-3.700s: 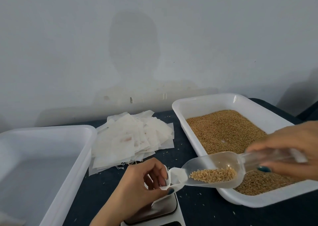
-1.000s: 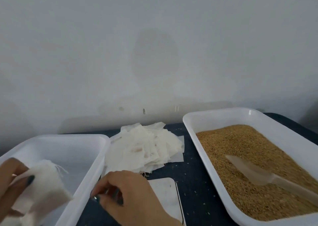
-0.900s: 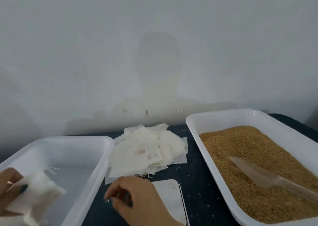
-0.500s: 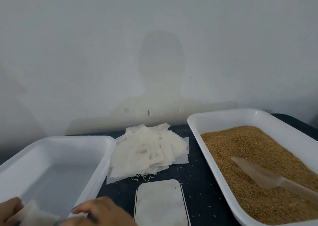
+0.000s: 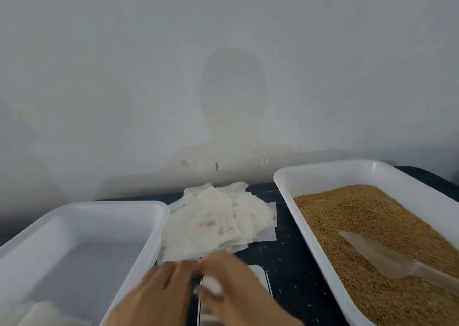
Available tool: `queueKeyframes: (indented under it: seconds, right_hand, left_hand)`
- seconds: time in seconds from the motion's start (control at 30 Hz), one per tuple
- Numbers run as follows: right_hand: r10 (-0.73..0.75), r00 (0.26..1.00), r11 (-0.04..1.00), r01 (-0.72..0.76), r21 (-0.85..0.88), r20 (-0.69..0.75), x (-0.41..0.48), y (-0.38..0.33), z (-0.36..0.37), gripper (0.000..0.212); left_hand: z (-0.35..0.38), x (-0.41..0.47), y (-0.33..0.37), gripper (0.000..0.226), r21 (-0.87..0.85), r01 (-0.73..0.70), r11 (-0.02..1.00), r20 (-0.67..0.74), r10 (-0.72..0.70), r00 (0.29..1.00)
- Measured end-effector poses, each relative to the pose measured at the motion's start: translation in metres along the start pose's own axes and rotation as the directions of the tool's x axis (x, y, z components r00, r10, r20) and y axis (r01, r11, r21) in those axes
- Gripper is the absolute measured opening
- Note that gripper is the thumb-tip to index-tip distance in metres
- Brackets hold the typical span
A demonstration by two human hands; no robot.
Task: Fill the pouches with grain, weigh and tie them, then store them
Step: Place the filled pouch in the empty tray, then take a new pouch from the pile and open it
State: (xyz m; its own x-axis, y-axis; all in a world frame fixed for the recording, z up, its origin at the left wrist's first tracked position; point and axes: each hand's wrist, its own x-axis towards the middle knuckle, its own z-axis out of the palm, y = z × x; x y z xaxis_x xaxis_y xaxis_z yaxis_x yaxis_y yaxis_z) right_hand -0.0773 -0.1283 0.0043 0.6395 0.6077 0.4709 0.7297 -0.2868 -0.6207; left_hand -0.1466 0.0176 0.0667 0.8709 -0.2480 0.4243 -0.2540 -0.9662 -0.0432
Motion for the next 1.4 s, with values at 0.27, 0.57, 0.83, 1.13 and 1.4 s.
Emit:
queueKeyframes:
  seconds: [0.27, 0.57, 0.83, 1.13, 1.4]
  right_hand:
    - [0.395, 0.89, 0.919, -0.381, 0.105, -0.23, -0.036, 0.055, -0.05, 0.038]
    - [0.455, 0.867, 0.886, -0.417, 0.203, -0.205, -0.035, 0.057, -0.042, 0.037]
    - [0.511, 0.837, 0.852, -0.463, 0.245, -0.195, -0.035, 0.057, -0.043, 0.035]
    - [0.509, 0.837, 0.855, -0.464, 0.232, -0.202, -0.036, 0.06, -0.04, 0.035]
    - [0.514, 0.829, 0.853, -0.468, 0.23, -0.221, -0.037, 0.062, -0.041, 0.035]
  left_hand:
    - [0.116, 0.064, -0.026, 0.04, -0.2, 0.343, 0.918, 0.366, -0.255, 0.895]
    - [0.135, 0.07, -0.043, 0.01, -0.313, 0.512, 0.8, 0.192, -0.475, 0.859]
    - [0.137, 0.06, -0.052, 0.027, -0.536, 0.531, 0.657, 0.157, -0.54, 0.827]
    - [0.141, 0.062, -0.043, 0.029, -0.511, 0.619, 0.596, 0.189, -0.625, 0.758]
    - [0.144, 0.066, -0.048, 0.01, -0.7, 0.636, 0.324, 0.266, -0.708, 0.654]
